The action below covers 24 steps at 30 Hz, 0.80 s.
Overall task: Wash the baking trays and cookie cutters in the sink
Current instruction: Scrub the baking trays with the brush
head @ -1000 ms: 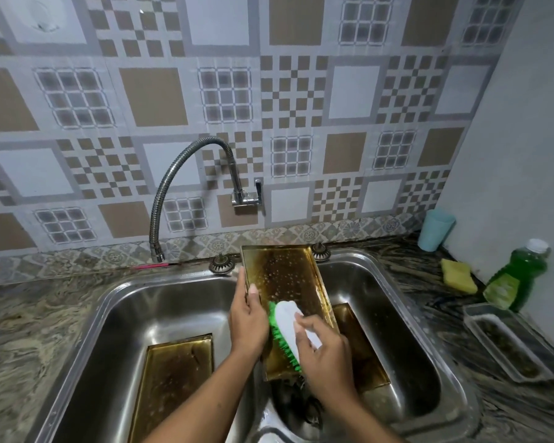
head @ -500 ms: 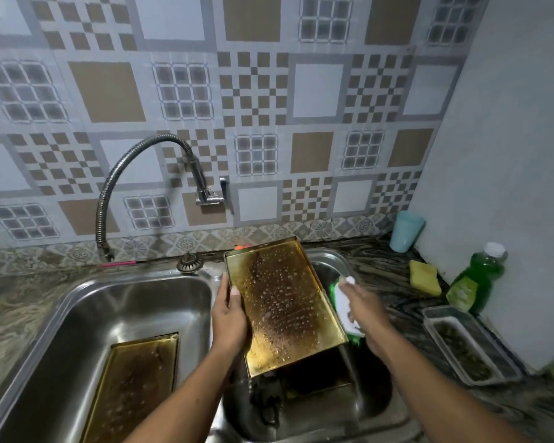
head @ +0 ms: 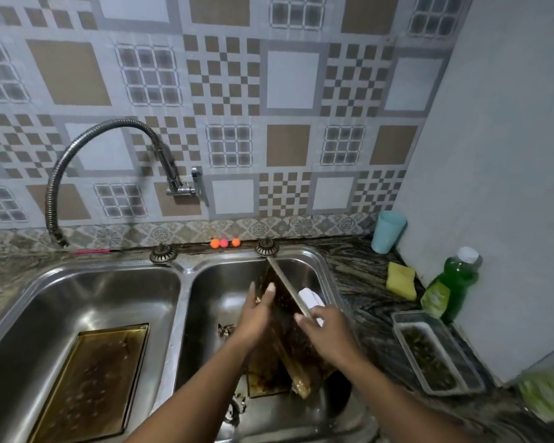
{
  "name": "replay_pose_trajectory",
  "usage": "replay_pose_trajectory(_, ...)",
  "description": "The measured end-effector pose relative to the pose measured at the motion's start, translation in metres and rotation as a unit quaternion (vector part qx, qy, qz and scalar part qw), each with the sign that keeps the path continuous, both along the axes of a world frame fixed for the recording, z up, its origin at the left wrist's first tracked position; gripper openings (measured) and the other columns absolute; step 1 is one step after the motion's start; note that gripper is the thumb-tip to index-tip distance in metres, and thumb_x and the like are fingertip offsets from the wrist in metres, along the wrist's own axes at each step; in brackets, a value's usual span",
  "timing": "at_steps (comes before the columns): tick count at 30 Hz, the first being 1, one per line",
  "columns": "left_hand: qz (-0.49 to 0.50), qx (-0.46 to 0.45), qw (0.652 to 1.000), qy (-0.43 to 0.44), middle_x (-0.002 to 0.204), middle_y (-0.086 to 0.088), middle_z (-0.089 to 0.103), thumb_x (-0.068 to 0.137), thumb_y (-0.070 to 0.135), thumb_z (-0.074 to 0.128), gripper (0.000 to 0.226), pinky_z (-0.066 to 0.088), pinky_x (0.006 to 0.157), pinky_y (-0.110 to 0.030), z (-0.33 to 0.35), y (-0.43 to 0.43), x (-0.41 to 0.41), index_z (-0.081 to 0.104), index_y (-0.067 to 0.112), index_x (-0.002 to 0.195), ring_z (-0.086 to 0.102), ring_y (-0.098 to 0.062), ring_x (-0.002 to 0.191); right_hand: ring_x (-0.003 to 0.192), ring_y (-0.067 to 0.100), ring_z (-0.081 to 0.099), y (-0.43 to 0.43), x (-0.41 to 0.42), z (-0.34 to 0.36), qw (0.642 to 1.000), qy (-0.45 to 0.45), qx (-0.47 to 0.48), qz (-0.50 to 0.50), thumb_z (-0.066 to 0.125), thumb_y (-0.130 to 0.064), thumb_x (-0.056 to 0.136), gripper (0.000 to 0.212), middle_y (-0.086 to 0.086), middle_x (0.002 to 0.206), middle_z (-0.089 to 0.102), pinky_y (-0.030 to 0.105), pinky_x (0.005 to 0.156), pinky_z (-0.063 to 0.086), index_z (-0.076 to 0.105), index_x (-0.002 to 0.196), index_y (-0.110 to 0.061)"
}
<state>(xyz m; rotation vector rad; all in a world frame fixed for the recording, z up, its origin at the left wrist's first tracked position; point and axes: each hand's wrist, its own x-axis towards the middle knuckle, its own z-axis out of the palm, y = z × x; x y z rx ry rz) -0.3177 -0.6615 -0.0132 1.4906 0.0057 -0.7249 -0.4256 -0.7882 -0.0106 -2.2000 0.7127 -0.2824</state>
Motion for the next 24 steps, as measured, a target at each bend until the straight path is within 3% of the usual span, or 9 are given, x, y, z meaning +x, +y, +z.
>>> replay_pose_trajectory(3,0.009,0.0,0.999,-0.04,0.123,-0.01,0.069,0.076,0.06,0.073,0.07,0.059,0.083,-0.056,-0.013,-0.019,-0.005,0.039,0.049,0.136,0.072,-0.032,0.102,0.089,0.019,0.06,0.014,-0.004,-0.007,0.997,0.026,-0.062,0.044,0.068,-0.035,0.083,0.017,-0.005,0.088,0.051,0.024,0.068,0.035,0.072,0.086,-0.019)
replay_pose_trajectory(5,0.023,0.056,0.992,-0.111,0.117,-0.011,0.071,0.081,0.047,0.071,0.071,0.059,0.087,-0.052,-0.018,-0.023,-0.007,0.033,0.044,0.141,0.073,-0.027,0.096,0.095,0.018,0.06,0.019,-0.007,-0.01,0.995,0.025,-0.05,0.082,0.064,-0.03,0.079,0.024,-0.008,0.096,0.049,0.024,0.071,0.039,0.073,0.099,-0.019)
replay_pose_trajectory(8,0.064,0.121,0.976,-0.169,0.136,-0.01,0.061,0.095,0.026,0.061,0.079,0.046,0.105,-0.034,-0.011,-0.024,-0.017,0.013,0.037,0.157,0.062,-0.029,0.116,0.092,0.012,0.059,0.016,-0.009,-0.011,0.993,0.009,-0.015,0.116,0.07,-0.037,0.078,0.029,-0.01,0.098,0.054,0.024,0.078,0.048,0.073,0.104,-0.023)
replay_pose_trajectory(10,0.075,0.134,0.97,-0.188,0.144,-0.008,0.05,0.101,0.017,0.054,0.08,0.032,0.099,-0.022,-0.008,-0.023,-0.021,0.002,0.028,0.161,0.052,-0.028,0.129,0.09,0.005,0.06,0.002,-0.01,-0.01,0.996,-0.015,0.043,0.078,0.077,-0.039,0.079,0.032,-0.009,0.102,0.061,0.014,0.075,0.046,0.073,0.109,-0.029)
replay_pose_trajectory(12,0.063,0.134,0.962,-0.231,0.144,0.002,0.044,0.103,0.011,0.049,0.077,0.026,0.096,-0.015,-0.006,-0.022,-0.026,0.002,0.028,0.161,0.045,-0.016,0.131,0.089,0.002,0.061,-0.024,-0.013,-0.007,0.993,-0.046,0.102,0.026,0.076,-0.028,0.085,0.033,-0.006,0.114,0.066,0.004,0.069,0.043,0.07,0.117,-0.029)
replay_pose_trajectory(13,0.054,0.131,0.958,-0.251,0.147,0.007,0.041,0.103,0.01,0.048,0.075,0.025,0.098,-0.014,-0.007,-0.023,-0.027,0.005,0.031,0.16,0.042,-0.012,0.131,0.09,0.004,0.061,-0.041,-0.017,-0.006,0.993,-0.059,0.106,0.001,0.072,-0.022,0.089,0.033,-0.004,0.118,0.067,0.005,0.069,0.045,0.067,0.121,-0.028)
replay_pose_trajectory(16,0.016,0.125,0.952,-0.279,0.158,0.003,0.037,0.103,0.013,0.047,0.069,0.027,0.108,-0.023,-0.014,-0.028,-0.028,0.015,0.041,0.158,0.039,-0.013,0.14,0.1,0.02,0.063,-0.095,-0.039,-0.007,0.991,-0.064,0.046,-0.104,0.062,-0.021,0.095,0.03,0.001,0.122,0.067,0.028,0.079,0.052,0.064,0.124,-0.028)
replay_pose_trajectory(19,-0.009,0.122,0.945,-0.302,0.157,0.002,0.04,0.103,0.013,0.046,0.068,0.029,0.108,-0.022,-0.017,-0.036,-0.036,0.018,0.043,0.157,0.04,-0.006,0.133,0.105,0.032,0.063,-0.139,-0.068,-0.015,0.975,-0.059,-0.005,-0.213,0.062,-0.02,0.094,0.025,0.008,0.123,0.068,0.03,0.08,0.046,0.069,0.118,-0.023)
replay_pose_trajectory(24,-0.032,0.102,0.944,-0.311,0.159,0.002,0.037,0.104,0.012,0.046,0.066,0.027,0.11,-0.024,-0.02,-0.046,-0.043,0.018,0.039,0.158,0.035,-0.017,0.145,0.107,0.038,0.062,-0.169,-0.11,-0.038,0.963,-0.031,-0.023,-0.266,0.062,-0.023,0.092,0.027,0.013,0.125,0.067,0.043,0.089,0.053,0.068,0.118,-0.026)
